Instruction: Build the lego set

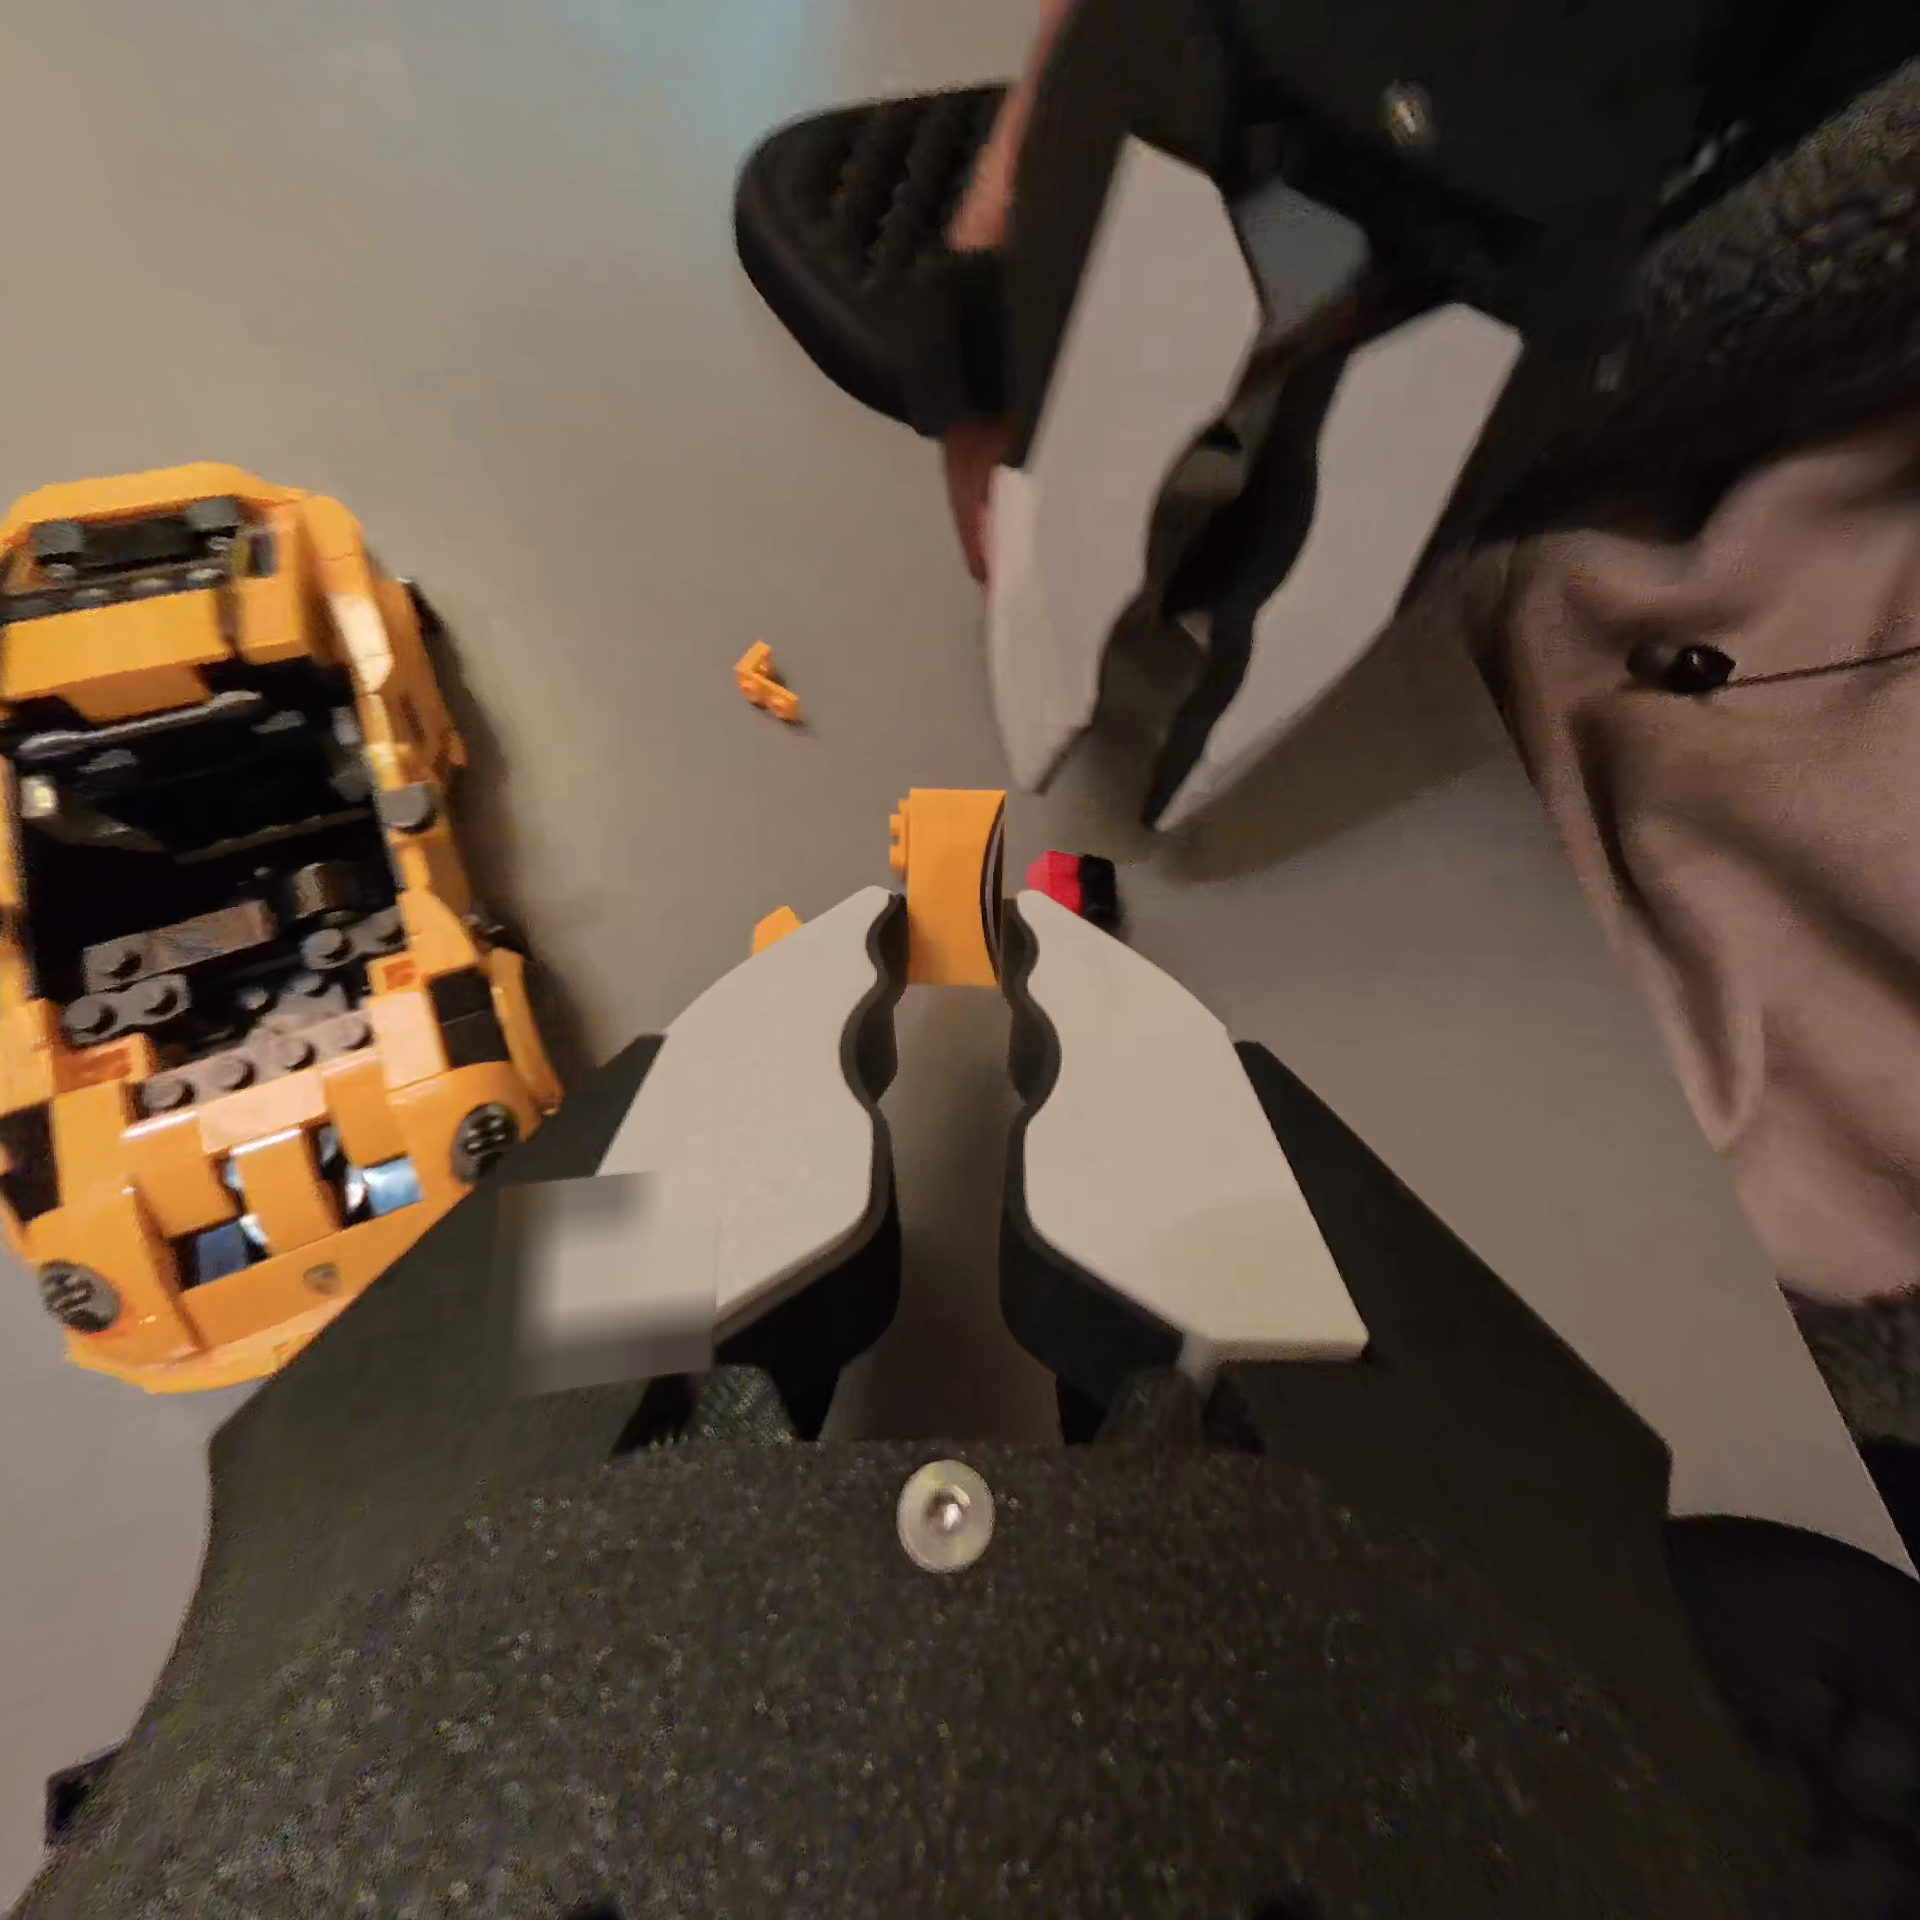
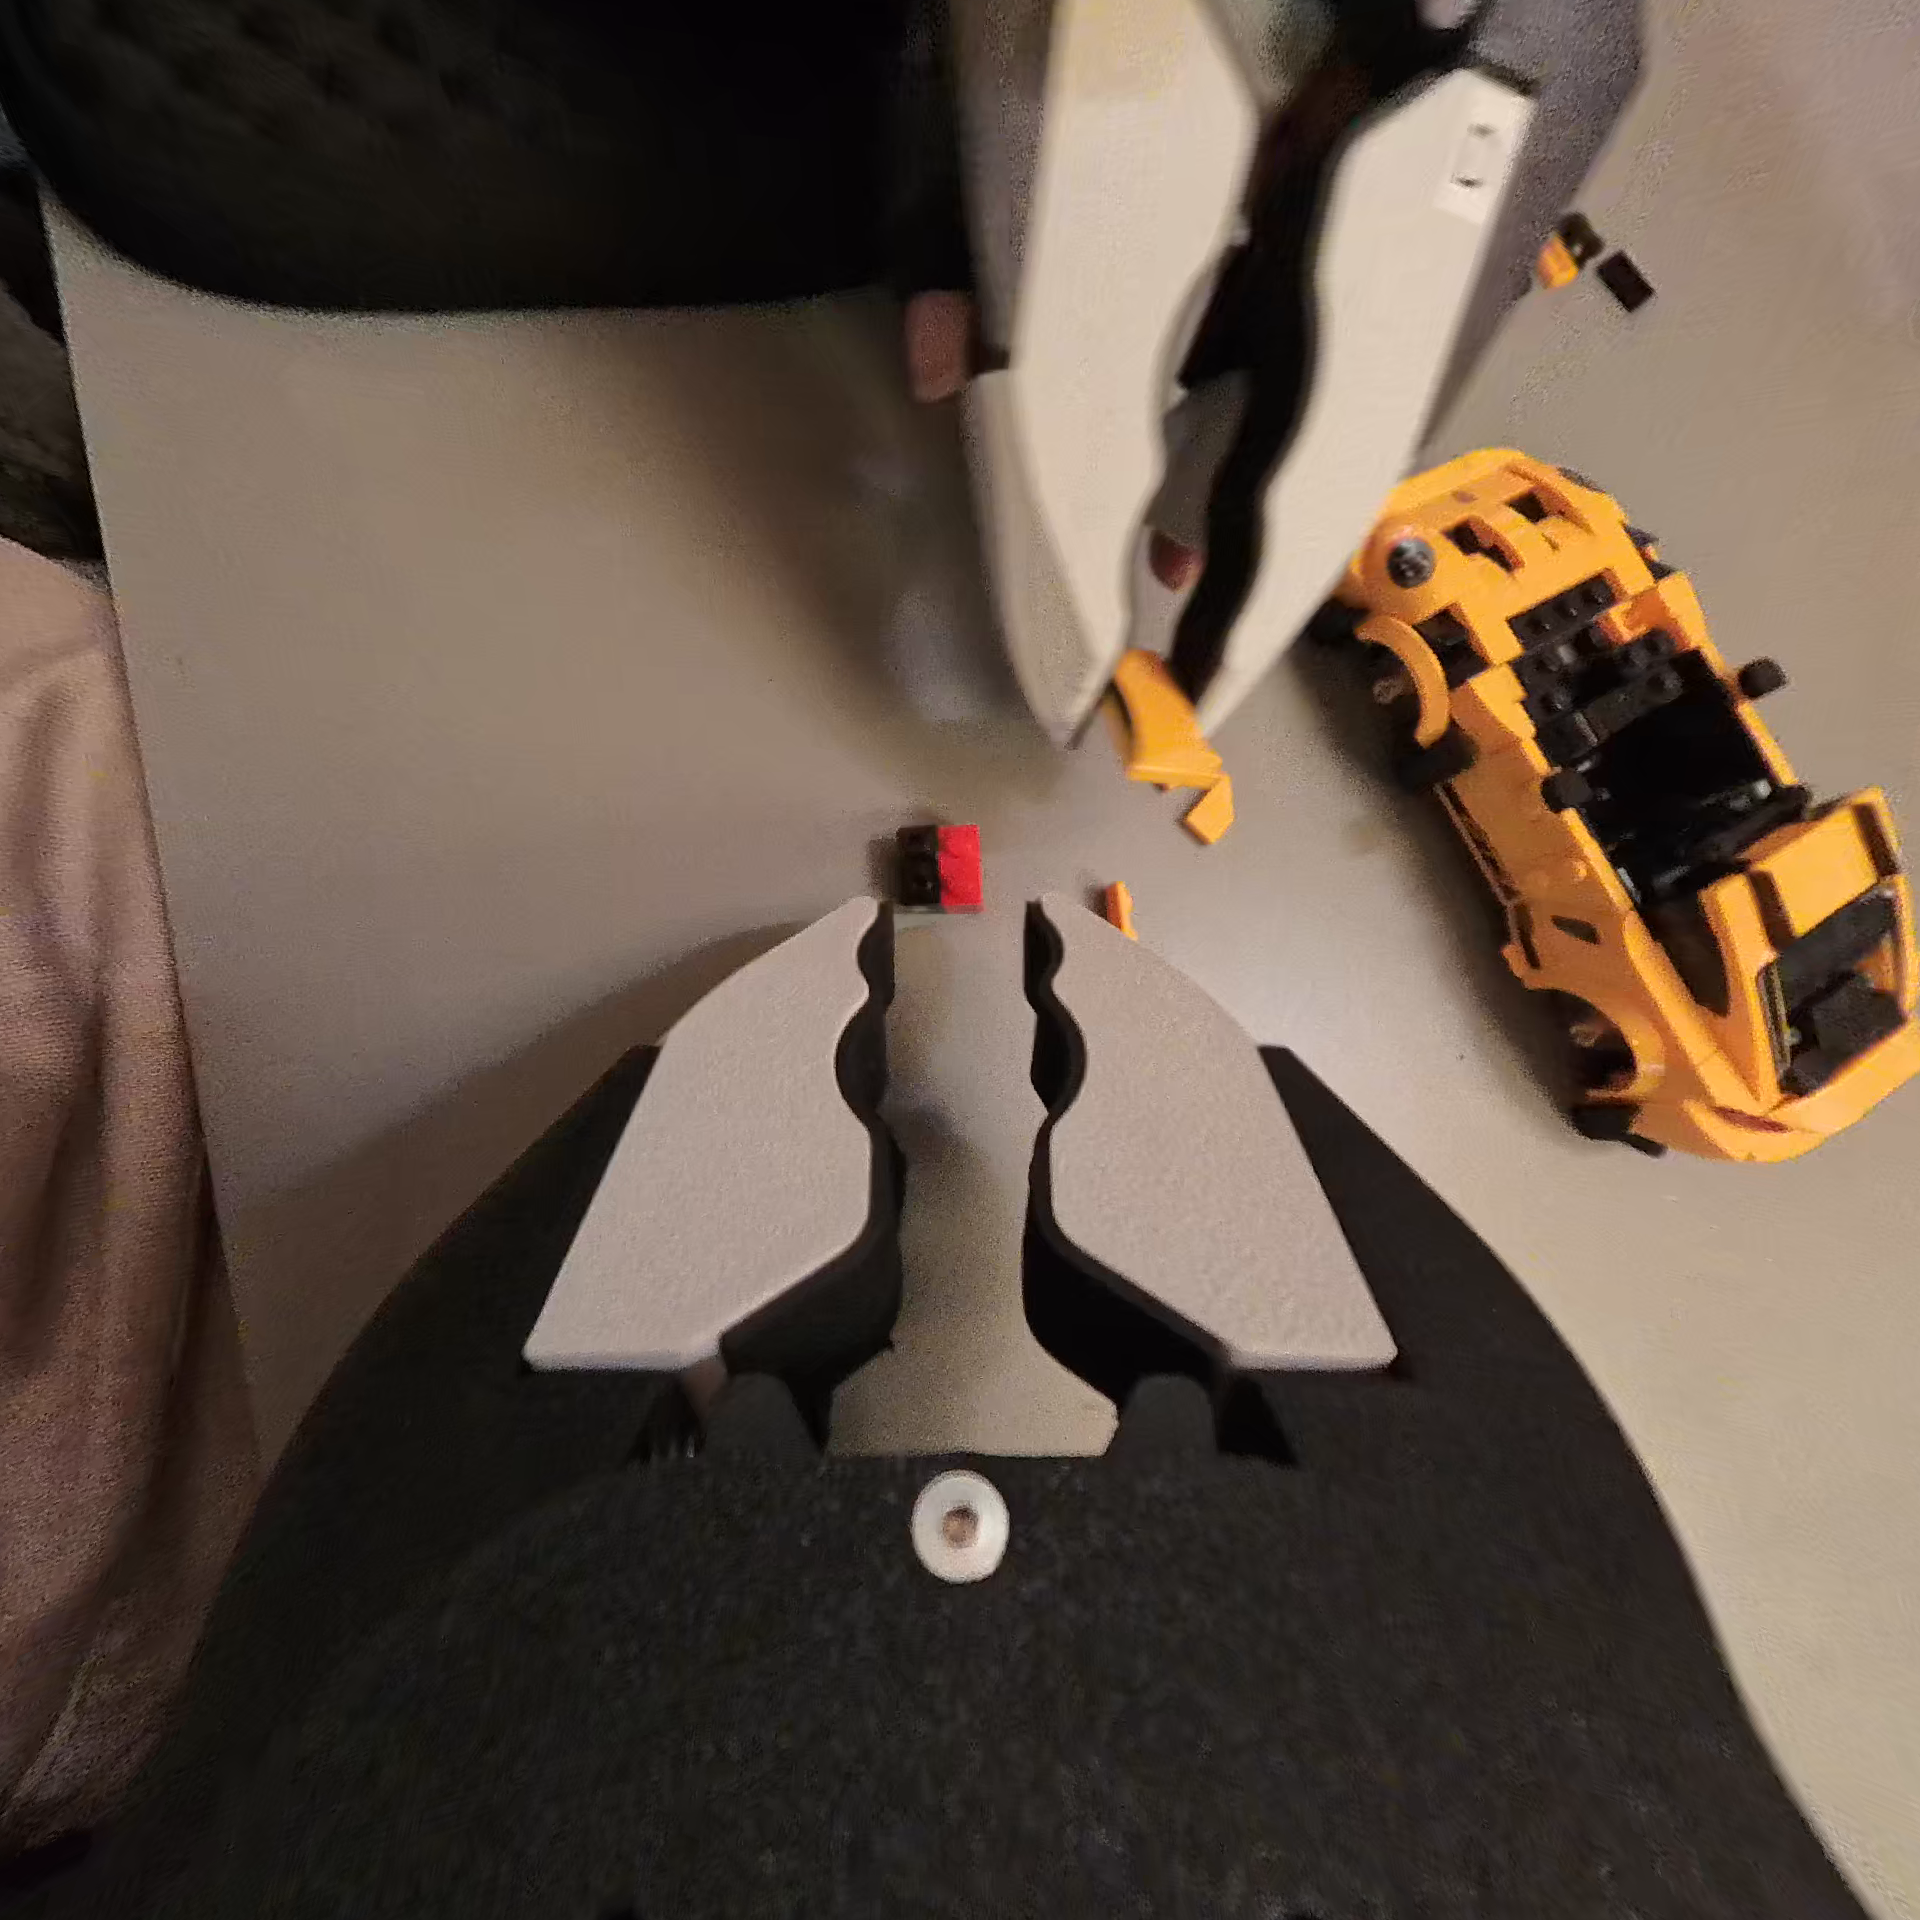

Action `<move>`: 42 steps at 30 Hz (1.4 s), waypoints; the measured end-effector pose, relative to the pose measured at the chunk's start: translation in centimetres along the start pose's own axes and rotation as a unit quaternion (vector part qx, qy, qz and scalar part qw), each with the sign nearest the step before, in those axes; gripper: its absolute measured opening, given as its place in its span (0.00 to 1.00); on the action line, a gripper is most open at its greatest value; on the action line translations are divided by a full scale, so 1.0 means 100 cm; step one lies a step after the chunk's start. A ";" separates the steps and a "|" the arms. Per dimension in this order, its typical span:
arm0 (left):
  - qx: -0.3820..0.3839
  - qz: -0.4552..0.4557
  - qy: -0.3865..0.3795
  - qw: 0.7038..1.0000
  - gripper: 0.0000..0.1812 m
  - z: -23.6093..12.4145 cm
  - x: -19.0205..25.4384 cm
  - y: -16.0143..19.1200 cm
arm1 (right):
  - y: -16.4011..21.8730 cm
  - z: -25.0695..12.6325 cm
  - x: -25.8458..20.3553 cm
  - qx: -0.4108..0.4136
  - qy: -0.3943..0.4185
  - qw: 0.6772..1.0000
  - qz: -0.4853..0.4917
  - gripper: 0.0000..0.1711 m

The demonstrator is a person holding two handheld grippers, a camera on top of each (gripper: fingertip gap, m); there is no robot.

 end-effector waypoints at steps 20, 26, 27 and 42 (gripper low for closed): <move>-0.110 0.107 -0.071 0.986 0.09 0.021 0.026 -0.006 | -0.002 0.003 0.008 0.044 -0.023 0.998 0.042 0.09; -0.105 0.128 -0.049 0.985 0.16 0.012 0.032 -0.006 | 0.005 0.000 0.006 0.052 -0.027 0.998 0.024 0.09; -0.106 0.130 -0.048 0.985 0.16 0.013 0.032 -0.006 | 0.006 -0.001 0.004 0.051 -0.025 0.998 0.016 0.09; -0.101 0.106 -0.029 0.989 0.09 0.023 0.030 0.000 | 0.009 0.009 -0.003 0.019 0.005 0.998 -0.051 0.09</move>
Point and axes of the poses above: each gripper's, where its closed fingertips meet, z out along the fingers, y out of its underside, x = y × z across the jaws, the point moved 6 cm from there along -z, back along the fingers, and after that the axes turned 3 degrees about -x, right-handed, at the moved point
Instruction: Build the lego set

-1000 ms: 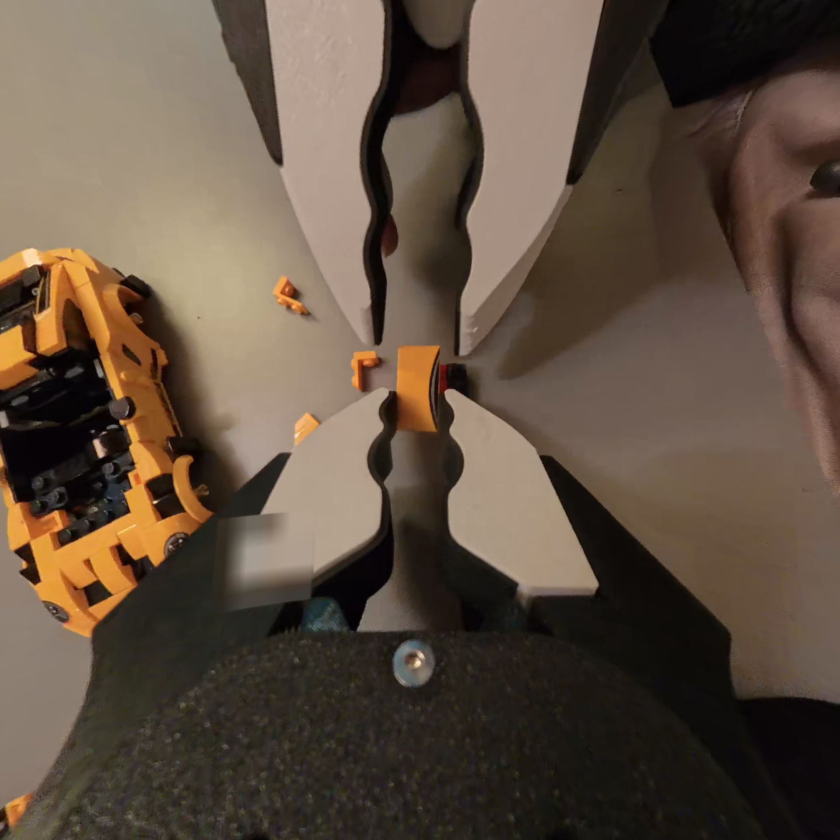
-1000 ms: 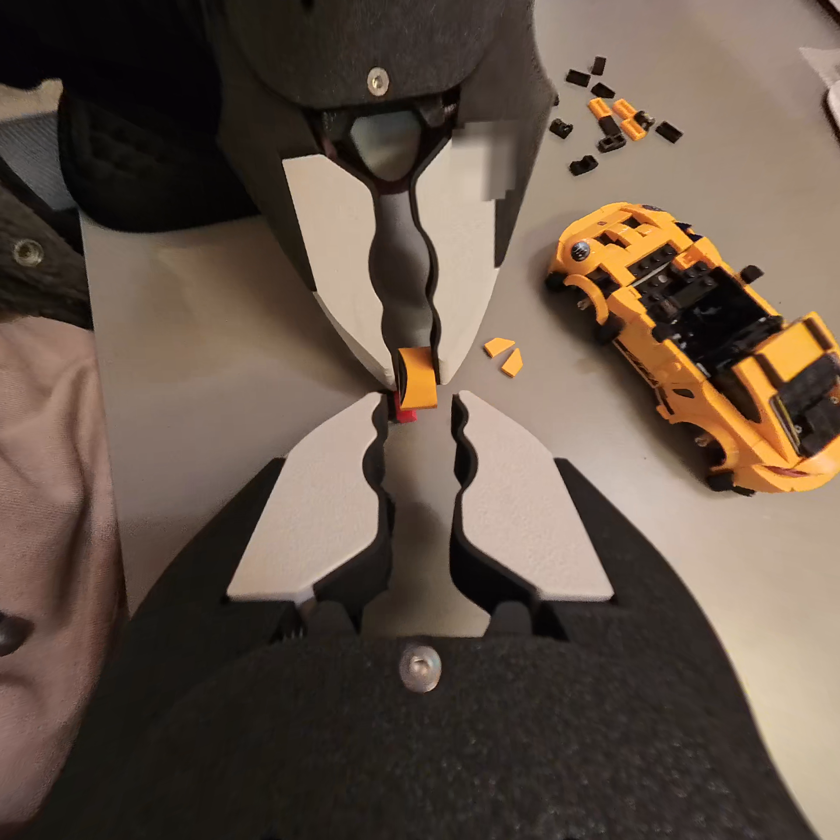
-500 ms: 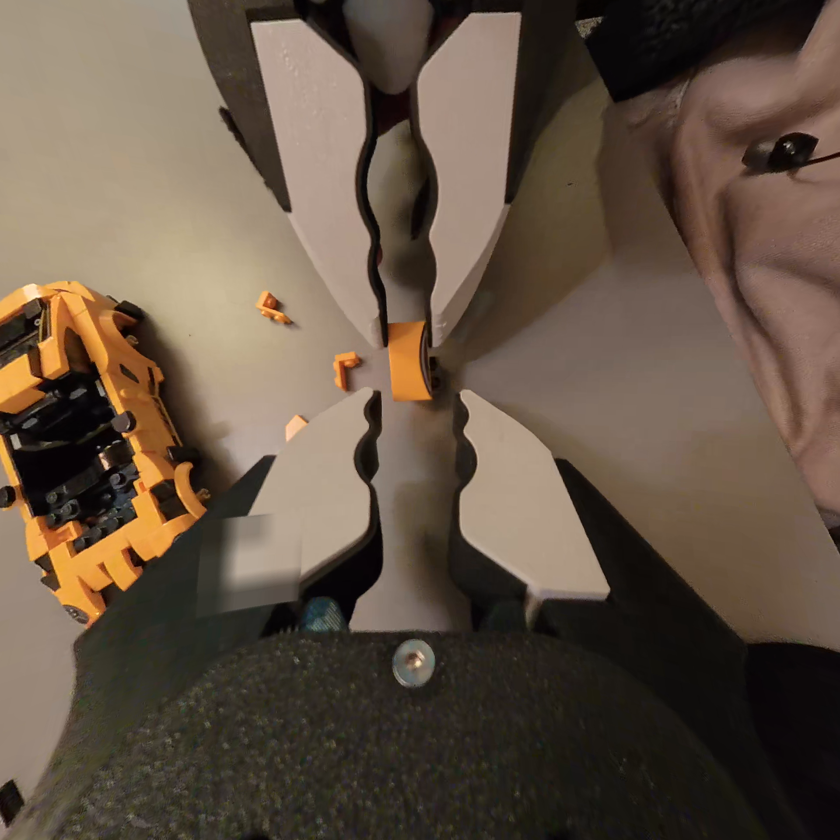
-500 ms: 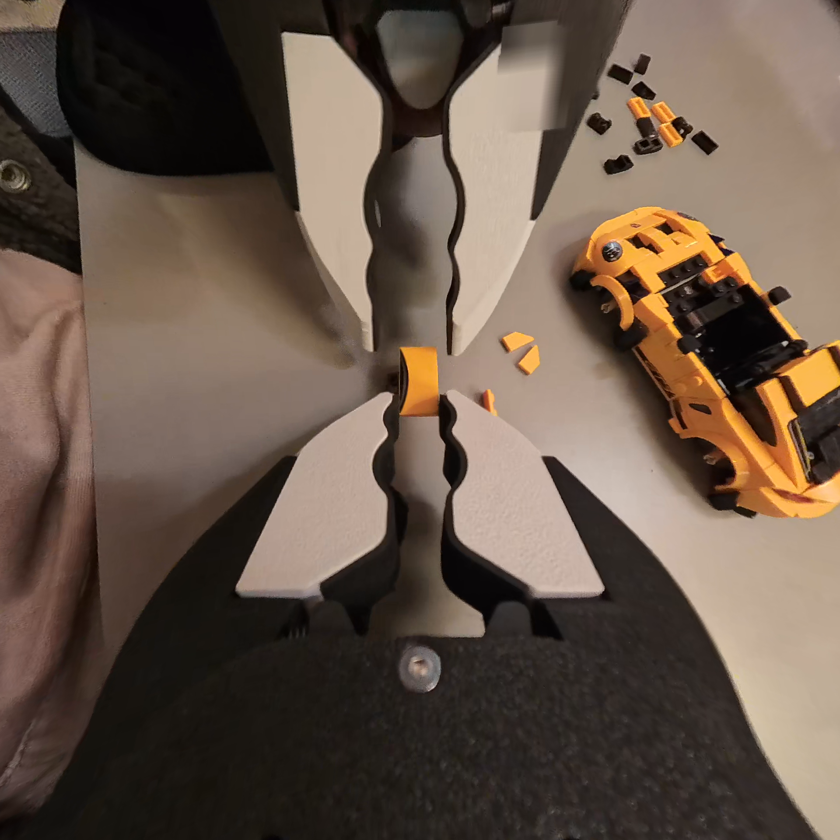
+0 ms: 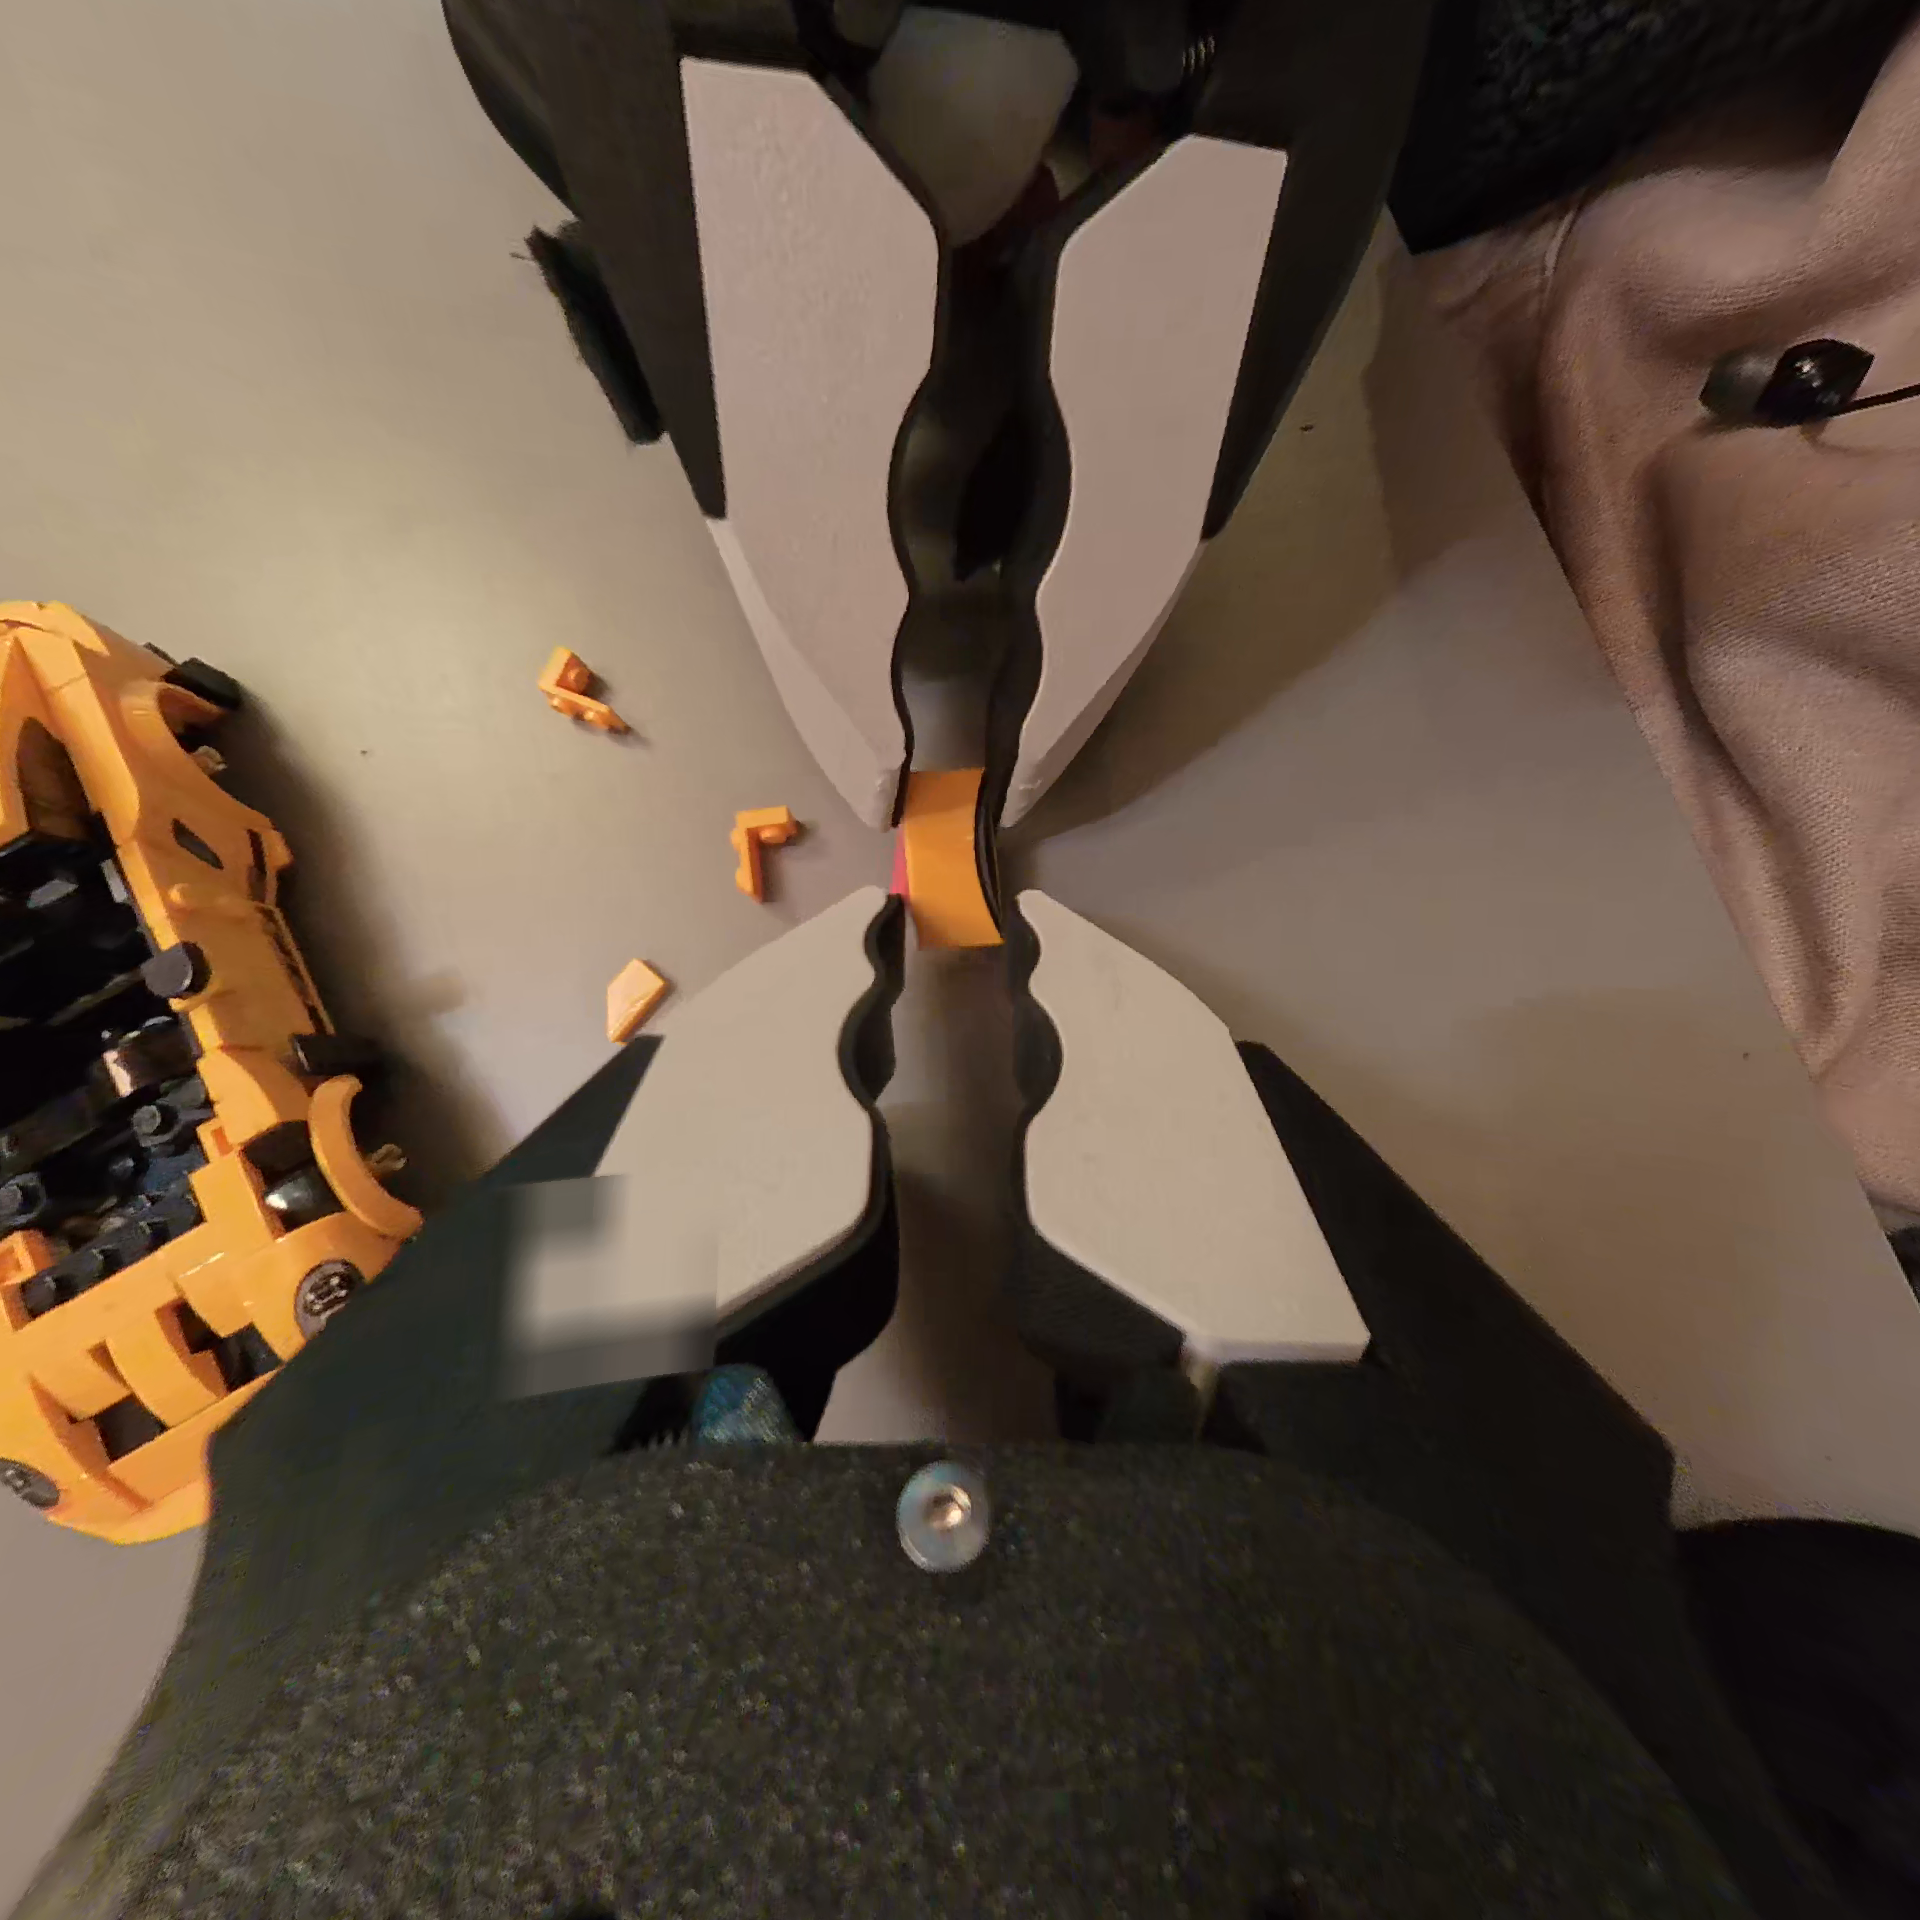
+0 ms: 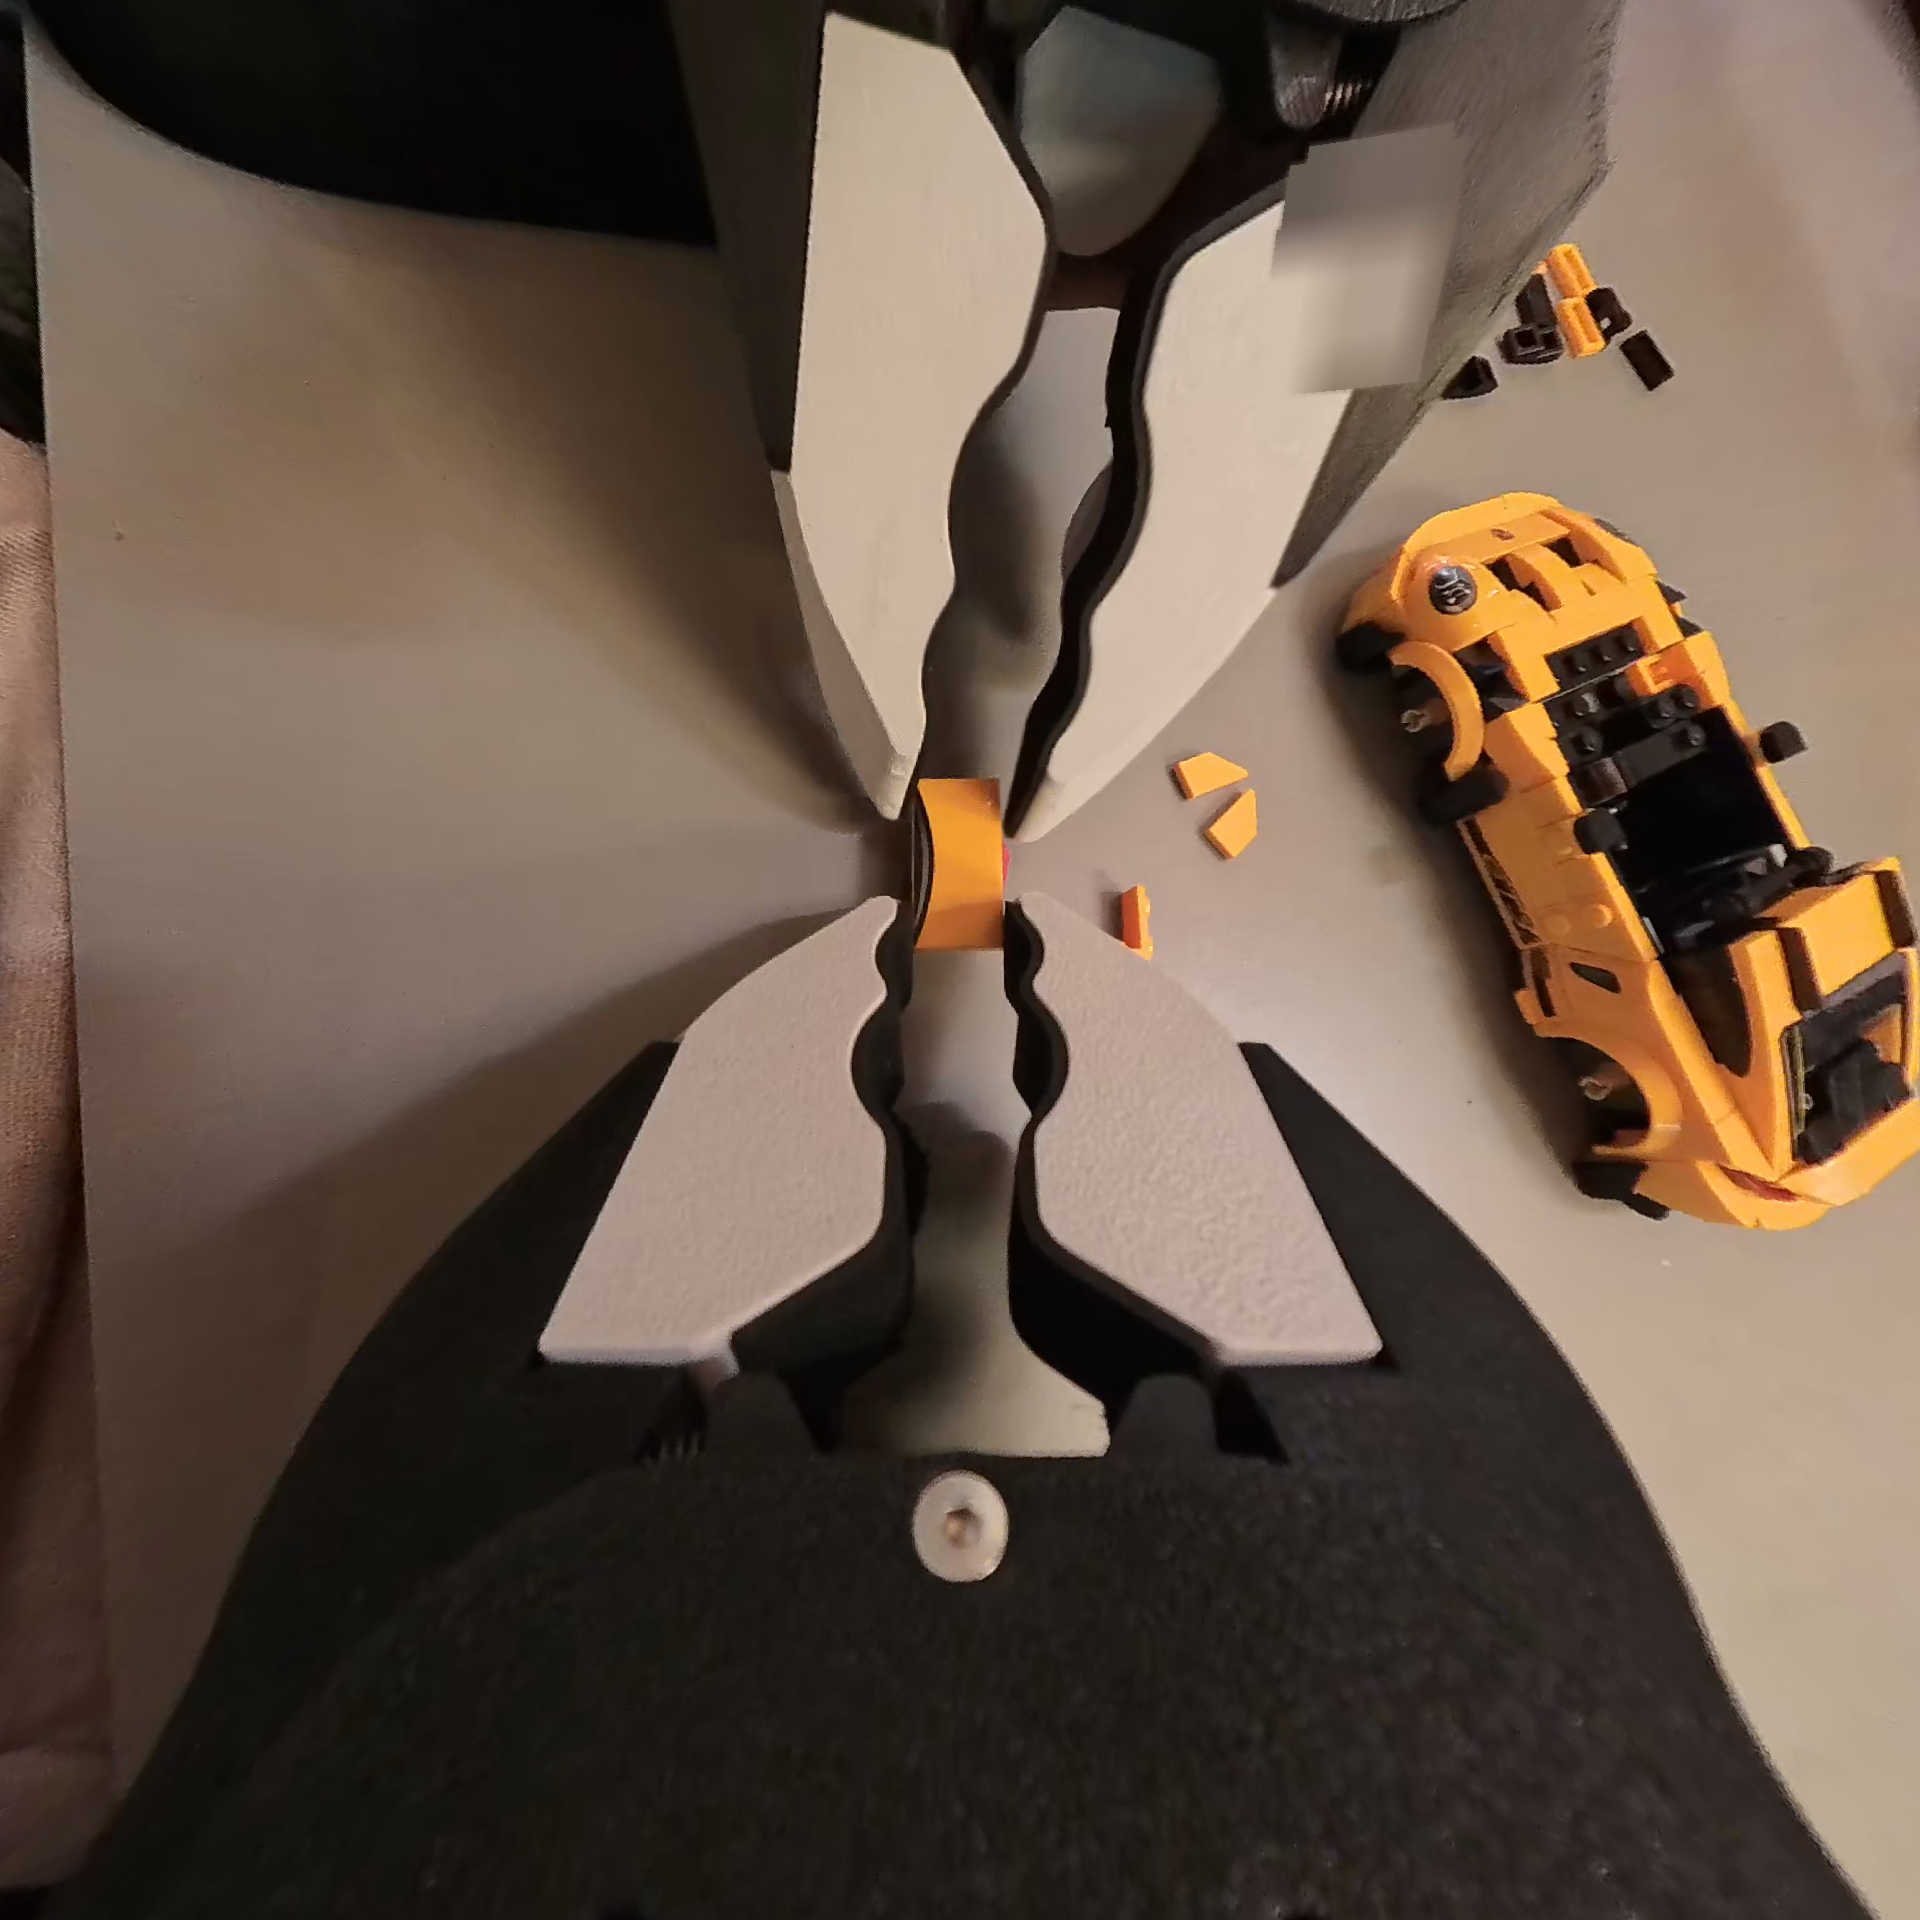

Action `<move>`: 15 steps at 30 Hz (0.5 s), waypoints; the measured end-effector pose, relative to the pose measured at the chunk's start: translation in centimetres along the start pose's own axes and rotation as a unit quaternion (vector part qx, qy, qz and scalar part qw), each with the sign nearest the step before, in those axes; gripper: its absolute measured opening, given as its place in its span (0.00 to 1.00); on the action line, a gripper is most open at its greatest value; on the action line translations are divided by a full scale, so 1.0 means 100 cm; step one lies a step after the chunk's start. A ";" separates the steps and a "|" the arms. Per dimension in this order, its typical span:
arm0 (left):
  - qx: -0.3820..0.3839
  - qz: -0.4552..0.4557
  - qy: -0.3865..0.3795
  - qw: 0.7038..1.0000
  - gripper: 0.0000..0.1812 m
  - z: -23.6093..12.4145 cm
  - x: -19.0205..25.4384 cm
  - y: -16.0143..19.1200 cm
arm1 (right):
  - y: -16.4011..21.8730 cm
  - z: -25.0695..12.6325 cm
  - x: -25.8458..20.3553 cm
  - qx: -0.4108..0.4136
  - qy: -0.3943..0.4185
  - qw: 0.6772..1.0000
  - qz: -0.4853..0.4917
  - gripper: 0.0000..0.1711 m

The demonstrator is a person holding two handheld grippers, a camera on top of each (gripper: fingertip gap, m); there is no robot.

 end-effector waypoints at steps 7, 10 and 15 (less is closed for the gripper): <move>-0.001 0.004 -0.006 1.000 0.09 0.001 -0.001 0.000 | -0.001 0.000 0.000 -0.013 0.008 1.000 0.002 0.09; -0.001 0.009 -0.010 1.000 0.09 0.001 -0.002 0.000 | -0.002 0.000 0.000 -0.025 0.021 0.999 0.008 0.09; -0.001 0.016 -0.019 1.000 0.09 0.000 -0.005 0.001 | -0.003 0.001 0.000 -0.036 0.041 0.998 0.038 0.09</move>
Point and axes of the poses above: each gripper's, where its closed fingertips meet, z out along the fingers, y out of its underside, x = y × z across the jaws, the point moved 6 cm from there along -z, back along the fingers, and after that the axes turned 3 degrees about -x, right-handed, at the moved point
